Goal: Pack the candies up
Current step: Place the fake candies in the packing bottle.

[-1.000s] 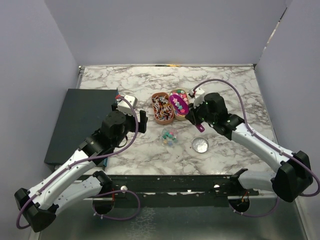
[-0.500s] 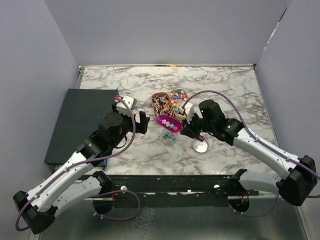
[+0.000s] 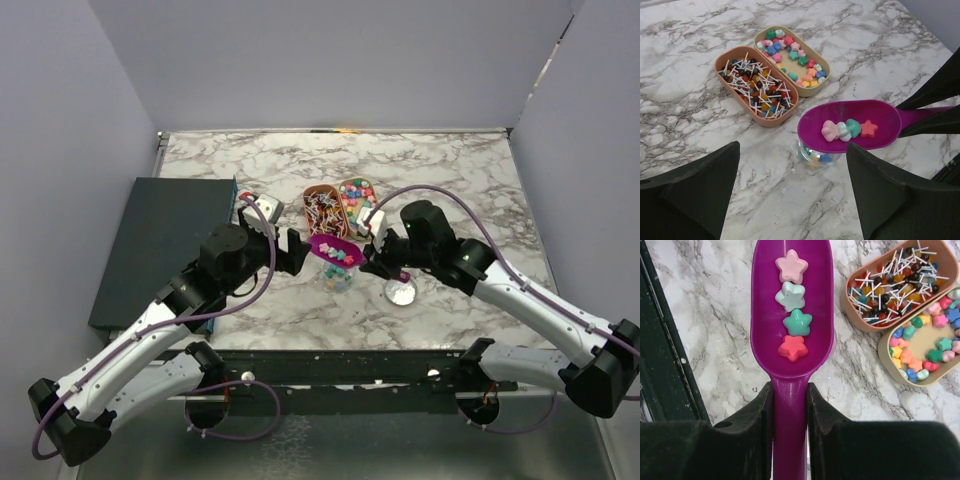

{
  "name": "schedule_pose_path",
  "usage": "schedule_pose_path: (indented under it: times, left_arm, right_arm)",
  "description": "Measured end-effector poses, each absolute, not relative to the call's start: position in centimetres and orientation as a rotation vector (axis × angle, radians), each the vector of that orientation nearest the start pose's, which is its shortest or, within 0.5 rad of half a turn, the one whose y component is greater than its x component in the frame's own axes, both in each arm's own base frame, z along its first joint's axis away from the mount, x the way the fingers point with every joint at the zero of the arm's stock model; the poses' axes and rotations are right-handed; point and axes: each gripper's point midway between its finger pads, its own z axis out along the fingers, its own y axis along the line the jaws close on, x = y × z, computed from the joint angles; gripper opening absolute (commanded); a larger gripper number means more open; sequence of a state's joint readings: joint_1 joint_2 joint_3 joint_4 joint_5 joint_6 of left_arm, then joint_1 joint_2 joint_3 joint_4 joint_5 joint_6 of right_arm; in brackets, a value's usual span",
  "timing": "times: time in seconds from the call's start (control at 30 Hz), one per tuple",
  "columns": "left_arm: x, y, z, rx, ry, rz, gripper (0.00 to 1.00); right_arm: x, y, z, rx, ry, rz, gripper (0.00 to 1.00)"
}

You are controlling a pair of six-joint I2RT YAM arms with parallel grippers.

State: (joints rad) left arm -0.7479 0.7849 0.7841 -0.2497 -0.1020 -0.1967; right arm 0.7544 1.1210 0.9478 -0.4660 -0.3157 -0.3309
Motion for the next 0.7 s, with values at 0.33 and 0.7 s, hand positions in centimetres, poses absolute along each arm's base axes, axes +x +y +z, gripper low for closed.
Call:
schedule_pose_path:
  times: [0.33, 0.7]
  left_arm:
    - [23.2, -20.8, 25.6, 0.458, 1.813, -0.592, 0.88]
    - [23.3, -21.1, 25.6, 0.463, 1.810, -0.596, 0.88]
  right_arm:
    - [20.1, 25.7, 21.3, -1.314, 1.717, 0.610, 0.01]
    - [18.4, 25.7, 24.0, -1.312, 1.598, 0.664, 0.01]
